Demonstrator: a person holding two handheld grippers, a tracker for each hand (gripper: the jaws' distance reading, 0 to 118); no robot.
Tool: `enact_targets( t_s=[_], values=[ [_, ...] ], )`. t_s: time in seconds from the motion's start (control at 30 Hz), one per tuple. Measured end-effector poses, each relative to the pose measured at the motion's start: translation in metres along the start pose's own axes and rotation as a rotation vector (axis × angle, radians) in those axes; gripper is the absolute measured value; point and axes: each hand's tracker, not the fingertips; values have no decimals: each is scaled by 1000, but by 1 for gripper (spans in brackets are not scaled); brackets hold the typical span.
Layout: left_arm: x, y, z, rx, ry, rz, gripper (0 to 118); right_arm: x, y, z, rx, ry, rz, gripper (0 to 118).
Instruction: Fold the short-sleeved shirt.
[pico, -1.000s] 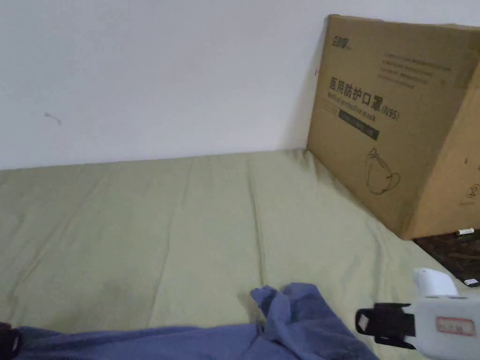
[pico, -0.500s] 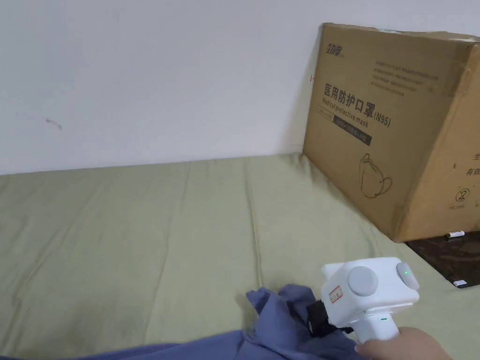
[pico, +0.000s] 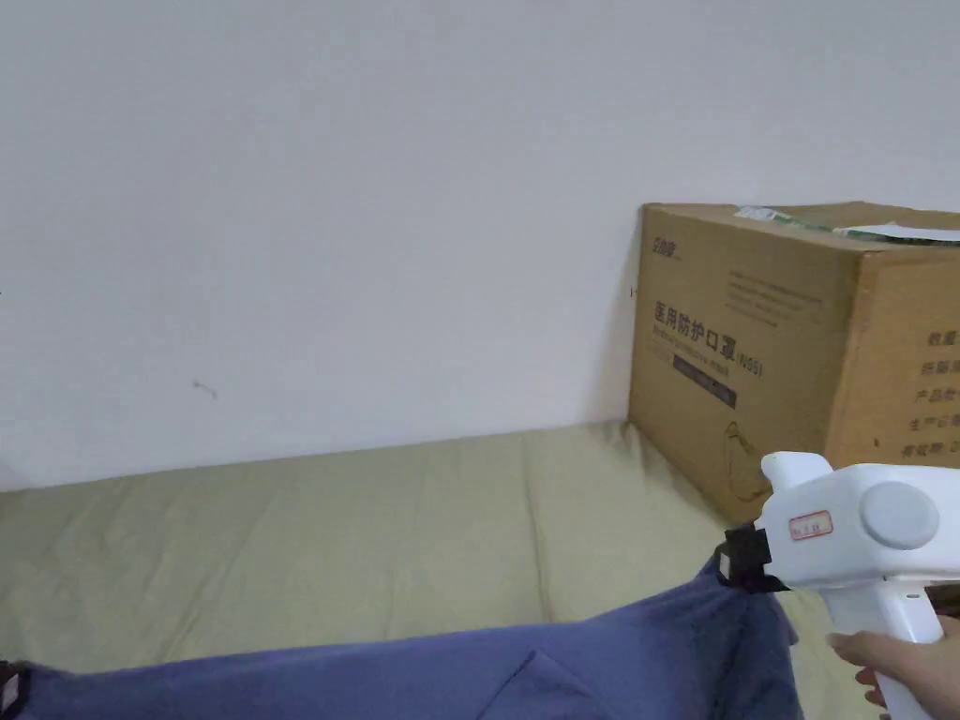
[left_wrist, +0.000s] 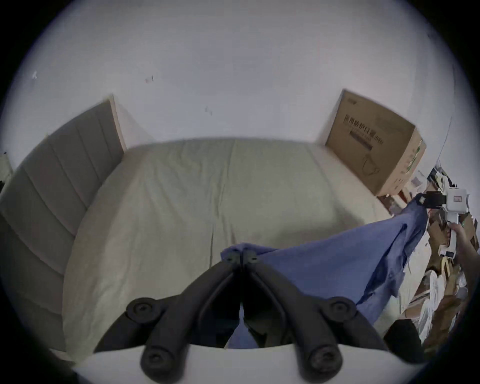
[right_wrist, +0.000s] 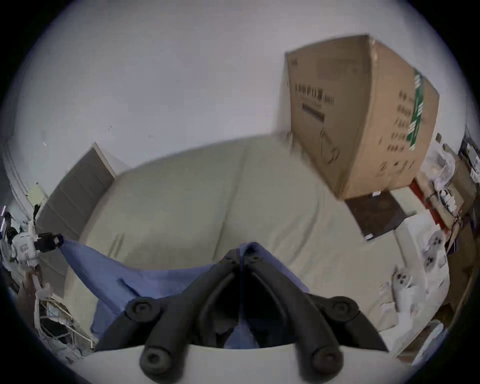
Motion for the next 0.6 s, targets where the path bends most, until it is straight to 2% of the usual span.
enact_targets(
  t_s=[0.2,0.47,0.6],
  values=[
    [19,46,79,149,10,-30,0,-22,34,93,148,26,9,0],
    [31,96,140,283,27,-29,0,-41,94,169,285,25,2,0],
    [31,117,153,336,19,-2,0,-57,126,195,362,-15,61,0]
  ],
)
